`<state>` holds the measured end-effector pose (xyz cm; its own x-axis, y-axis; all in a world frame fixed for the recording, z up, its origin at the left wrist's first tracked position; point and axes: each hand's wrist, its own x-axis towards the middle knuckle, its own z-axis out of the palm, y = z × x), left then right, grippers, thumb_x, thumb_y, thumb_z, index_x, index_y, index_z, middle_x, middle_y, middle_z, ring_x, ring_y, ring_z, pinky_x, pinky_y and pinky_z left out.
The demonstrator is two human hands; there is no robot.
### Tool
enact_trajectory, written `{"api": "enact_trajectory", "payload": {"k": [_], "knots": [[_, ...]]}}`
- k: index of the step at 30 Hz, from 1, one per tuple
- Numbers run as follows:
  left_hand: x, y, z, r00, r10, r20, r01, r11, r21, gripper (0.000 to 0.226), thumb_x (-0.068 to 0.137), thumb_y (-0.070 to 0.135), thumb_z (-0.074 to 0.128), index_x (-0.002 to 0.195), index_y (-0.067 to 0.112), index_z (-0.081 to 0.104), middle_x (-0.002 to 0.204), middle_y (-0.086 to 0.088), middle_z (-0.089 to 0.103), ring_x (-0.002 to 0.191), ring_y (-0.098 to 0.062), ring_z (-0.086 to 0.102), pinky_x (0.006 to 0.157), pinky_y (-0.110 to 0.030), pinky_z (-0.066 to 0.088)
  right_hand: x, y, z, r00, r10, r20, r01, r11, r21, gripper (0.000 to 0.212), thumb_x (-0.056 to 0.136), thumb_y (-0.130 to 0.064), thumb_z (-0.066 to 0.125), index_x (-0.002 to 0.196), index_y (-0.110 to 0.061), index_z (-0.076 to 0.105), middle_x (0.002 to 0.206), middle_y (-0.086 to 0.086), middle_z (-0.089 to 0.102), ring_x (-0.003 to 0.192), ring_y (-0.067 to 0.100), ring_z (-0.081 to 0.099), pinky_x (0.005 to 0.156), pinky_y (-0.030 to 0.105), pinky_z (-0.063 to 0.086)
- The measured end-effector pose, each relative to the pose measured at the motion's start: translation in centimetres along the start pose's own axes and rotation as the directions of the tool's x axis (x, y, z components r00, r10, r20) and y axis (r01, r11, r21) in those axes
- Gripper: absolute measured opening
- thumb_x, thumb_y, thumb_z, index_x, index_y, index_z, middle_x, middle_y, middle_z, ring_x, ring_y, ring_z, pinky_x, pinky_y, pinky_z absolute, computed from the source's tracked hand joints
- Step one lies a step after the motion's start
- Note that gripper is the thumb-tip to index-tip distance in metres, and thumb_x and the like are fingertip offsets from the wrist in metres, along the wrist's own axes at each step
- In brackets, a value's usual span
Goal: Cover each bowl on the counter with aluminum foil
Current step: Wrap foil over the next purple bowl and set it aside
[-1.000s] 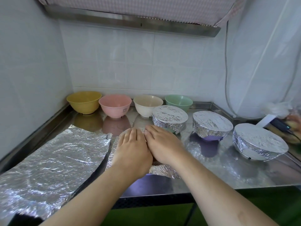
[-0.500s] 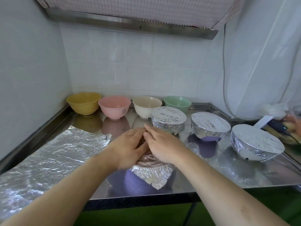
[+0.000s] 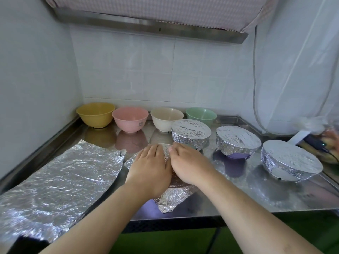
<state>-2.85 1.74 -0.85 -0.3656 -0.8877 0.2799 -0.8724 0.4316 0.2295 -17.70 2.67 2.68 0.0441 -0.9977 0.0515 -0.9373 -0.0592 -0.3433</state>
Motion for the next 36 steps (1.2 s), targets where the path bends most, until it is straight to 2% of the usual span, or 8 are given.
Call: {"api": "enact_trajectory", "payload": {"k": [8,12,16,19,22,26,31,36], "knots": [[0.9,-1.5,-1.5,0.970,0.193,0.149,-0.184,0.980,-0.073,0.076,0.102,0.051,0.013,0.166,0.009,0.012,0.173,-0.007,0.016,0.159,-0.016,0.014,0.129,-0.032,0.010,-0.6,0.1,-0.8,0.992,-0.125,0.032,0.123,0.990,0.064,0.051,0.116,-0.039,0.021,0.158,-0.022,0.043,0.165,-0.004,0.042,0.152,0.009,0.032,0.120,0.024,0.021],[0.7,0.4,-1.3,0.988,0.060,0.141,-0.062,0.998,0.009,0.062,0.109,0.030,0.023,0.165,0.005,0.008,0.173,-0.011,0.015,0.159,-0.023,0.014,0.129,-0.039,0.010,-0.2,0.2,-0.2,0.995,-0.102,0.018,0.102,0.994,0.026,0.052,0.117,-0.034,0.017,0.157,-0.015,0.044,0.163,0.002,0.044,0.152,0.014,0.032,0.122,0.027,0.019],[0.7,1.4,-0.4,0.993,-0.065,0.102,0.064,0.998,0.008,0.068,0.106,0.037,0.019,0.166,0.010,0.004,0.175,-0.003,0.010,0.161,-0.018,0.007,0.130,-0.040,0.008,-0.1,0.4,0.5,0.999,-0.044,-0.015,0.044,0.999,-0.003,0.054,0.115,-0.037,0.019,0.159,-0.015,0.042,0.165,0.004,0.042,0.154,0.022,0.033,0.126,0.040,0.025],[0.8,0.5,-0.3,0.986,0.097,0.136,-0.116,0.984,0.138,0.077,0.095,0.041,0.003,0.167,0.010,0.005,0.175,-0.008,0.008,0.161,-0.023,0.009,0.130,-0.042,0.011,0.0,0.6,0.1,1.000,-0.027,-0.001,0.027,0.997,0.067,0.055,0.114,-0.041,0.019,0.153,-0.016,0.047,0.161,0.004,0.045,0.151,0.019,0.035,0.125,0.038,0.026],[1.2,-0.9,0.0,0.961,0.260,0.097,-0.269,0.958,0.102,0.065,0.105,0.035,0.013,0.161,0.004,0.028,0.166,-0.017,0.032,0.153,-0.033,0.031,0.123,-0.049,0.029,0.3,0.8,-0.1,0.998,-0.065,0.002,0.064,0.992,0.104,0.054,0.113,-0.045,0.022,0.146,-0.018,0.054,0.153,0.002,0.054,0.144,0.018,0.045,0.121,0.038,0.034],[1.6,-1.2,0.0,0.984,0.178,0.031,-0.170,0.969,-0.178,0.057,0.102,0.043,0.020,0.147,0.016,0.042,0.147,-0.002,0.053,0.139,-0.020,0.046,0.117,-0.042,0.035,-0.2,1.1,0.3,0.992,-0.120,-0.049,0.120,0.993,0.012,0.071,0.103,-0.057,0.013,0.147,-0.020,0.055,0.149,-0.002,0.057,0.138,0.019,0.050,0.115,0.042,0.041],[0.0,1.9,0.2,0.997,-0.042,0.057,0.043,0.999,-0.012,0.080,0.089,0.040,0.009,0.163,0.011,0.018,0.169,-0.005,0.026,0.158,-0.021,0.020,0.128,-0.040,0.015,-0.3,1.2,0.4,0.995,-0.095,-0.029,0.095,0.995,0.006,0.056,0.114,-0.045,0.022,0.157,-0.018,0.047,0.161,-0.001,0.047,0.150,0.019,0.040,0.123,0.040,0.032],[-0.4,1.9,0.4,0.998,-0.038,0.048,0.035,0.997,0.066,0.082,0.093,0.044,-0.003,0.166,0.009,0.005,0.175,-0.008,0.009,0.161,-0.022,0.009,0.130,-0.040,0.009,-0.4,0.4,-0.9,0.994,-0.104,0.021,0.104,0.994,0.028,0.050,0.116,-0.036,0.023,0.157,-0.015,0.044,0.165,0.001,0.041,0.153,0.013,0.030,0.124,0.030,0.018]]}}
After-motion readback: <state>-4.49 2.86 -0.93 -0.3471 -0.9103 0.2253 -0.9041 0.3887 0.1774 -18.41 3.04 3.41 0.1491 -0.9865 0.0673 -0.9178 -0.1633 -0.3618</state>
